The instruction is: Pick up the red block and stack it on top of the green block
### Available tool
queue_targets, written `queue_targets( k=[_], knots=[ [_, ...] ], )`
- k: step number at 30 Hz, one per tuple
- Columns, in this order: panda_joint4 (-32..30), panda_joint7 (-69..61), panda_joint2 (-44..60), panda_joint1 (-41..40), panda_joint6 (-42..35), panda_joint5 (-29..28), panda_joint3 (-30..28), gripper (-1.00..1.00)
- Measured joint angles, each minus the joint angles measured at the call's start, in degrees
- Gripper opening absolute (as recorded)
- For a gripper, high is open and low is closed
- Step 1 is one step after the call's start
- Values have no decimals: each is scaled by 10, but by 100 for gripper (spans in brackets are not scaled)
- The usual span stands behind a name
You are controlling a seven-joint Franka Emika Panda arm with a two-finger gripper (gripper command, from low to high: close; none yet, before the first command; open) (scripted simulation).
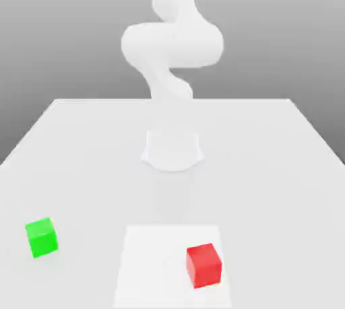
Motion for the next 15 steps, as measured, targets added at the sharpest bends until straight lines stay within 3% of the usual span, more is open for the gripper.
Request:
queue_targets(
  k=[15],
  knots=[
    [-106,-56,315,37,148,4,8,0]
  ],
)
